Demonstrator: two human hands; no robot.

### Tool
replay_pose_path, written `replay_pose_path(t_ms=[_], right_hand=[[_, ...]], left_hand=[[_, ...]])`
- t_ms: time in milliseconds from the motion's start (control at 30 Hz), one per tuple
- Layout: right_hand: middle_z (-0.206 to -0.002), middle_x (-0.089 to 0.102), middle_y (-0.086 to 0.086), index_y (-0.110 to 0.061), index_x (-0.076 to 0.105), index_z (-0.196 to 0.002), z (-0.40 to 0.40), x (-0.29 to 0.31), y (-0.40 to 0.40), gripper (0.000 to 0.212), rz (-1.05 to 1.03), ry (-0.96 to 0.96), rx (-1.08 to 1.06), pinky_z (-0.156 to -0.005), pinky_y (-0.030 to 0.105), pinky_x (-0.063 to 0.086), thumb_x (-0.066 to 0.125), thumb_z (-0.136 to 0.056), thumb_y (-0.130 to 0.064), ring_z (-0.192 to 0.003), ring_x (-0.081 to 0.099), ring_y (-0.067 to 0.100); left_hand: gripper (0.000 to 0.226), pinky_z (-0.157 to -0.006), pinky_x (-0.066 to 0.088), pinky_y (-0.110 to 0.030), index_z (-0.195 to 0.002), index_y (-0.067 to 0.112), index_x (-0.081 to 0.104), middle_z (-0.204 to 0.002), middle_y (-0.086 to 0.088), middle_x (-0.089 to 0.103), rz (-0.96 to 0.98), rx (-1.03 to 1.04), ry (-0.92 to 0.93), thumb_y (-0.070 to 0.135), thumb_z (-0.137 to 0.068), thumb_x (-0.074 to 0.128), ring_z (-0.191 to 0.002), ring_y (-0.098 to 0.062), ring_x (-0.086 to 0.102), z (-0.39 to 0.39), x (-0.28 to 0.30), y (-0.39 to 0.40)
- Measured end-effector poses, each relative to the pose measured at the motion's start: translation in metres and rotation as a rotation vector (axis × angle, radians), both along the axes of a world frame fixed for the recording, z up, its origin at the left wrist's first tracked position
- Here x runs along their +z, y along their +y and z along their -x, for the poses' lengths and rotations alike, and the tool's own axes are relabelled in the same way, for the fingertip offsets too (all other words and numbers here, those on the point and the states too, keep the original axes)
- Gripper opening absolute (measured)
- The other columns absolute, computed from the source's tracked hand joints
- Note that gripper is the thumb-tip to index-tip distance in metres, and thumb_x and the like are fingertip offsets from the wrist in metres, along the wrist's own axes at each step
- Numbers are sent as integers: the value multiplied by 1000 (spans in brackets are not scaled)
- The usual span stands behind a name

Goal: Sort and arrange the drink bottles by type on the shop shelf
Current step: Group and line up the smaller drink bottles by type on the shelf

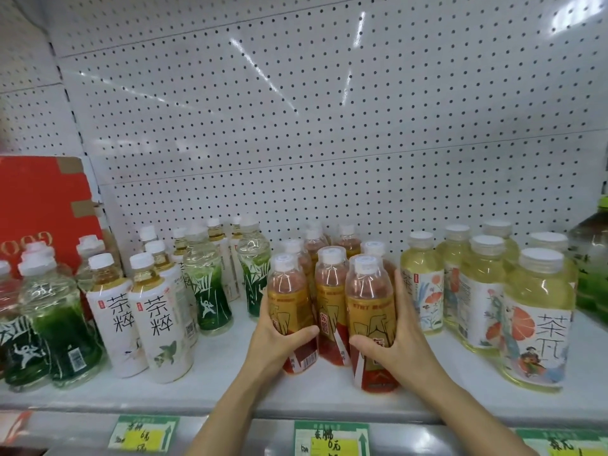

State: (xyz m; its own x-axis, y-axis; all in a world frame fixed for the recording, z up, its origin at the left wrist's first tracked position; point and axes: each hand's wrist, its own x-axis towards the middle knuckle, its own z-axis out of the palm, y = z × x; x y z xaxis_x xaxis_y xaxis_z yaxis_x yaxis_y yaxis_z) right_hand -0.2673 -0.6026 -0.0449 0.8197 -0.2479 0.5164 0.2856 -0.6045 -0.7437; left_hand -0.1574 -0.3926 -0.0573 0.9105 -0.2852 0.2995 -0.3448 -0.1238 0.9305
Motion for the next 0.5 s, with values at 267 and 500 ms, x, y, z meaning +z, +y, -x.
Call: replay_pose_path(t_ms=[267,500], right_hand=[[-162,1,-21,-46,-11,-151,3,-4,-7,123,24,-12,-26,-120,46,22,69,-62,-76,-149,10,6],[-164,12,-2,-20,14,-157,22,2,17,98,378,-288,-273,-117,45,20,48,-79,-70,-150,13,16]], left_hand=[[101,-96,52,-22,-145,44,25,-128,17,63,-134,4,-42,34,-68,91,-111,6,62,27,0,1],[113,-123,22,-34,-159,30,5,-165,11,16,-740,336,-395,86,-71,47,-150,-11,20,62,7,42]])
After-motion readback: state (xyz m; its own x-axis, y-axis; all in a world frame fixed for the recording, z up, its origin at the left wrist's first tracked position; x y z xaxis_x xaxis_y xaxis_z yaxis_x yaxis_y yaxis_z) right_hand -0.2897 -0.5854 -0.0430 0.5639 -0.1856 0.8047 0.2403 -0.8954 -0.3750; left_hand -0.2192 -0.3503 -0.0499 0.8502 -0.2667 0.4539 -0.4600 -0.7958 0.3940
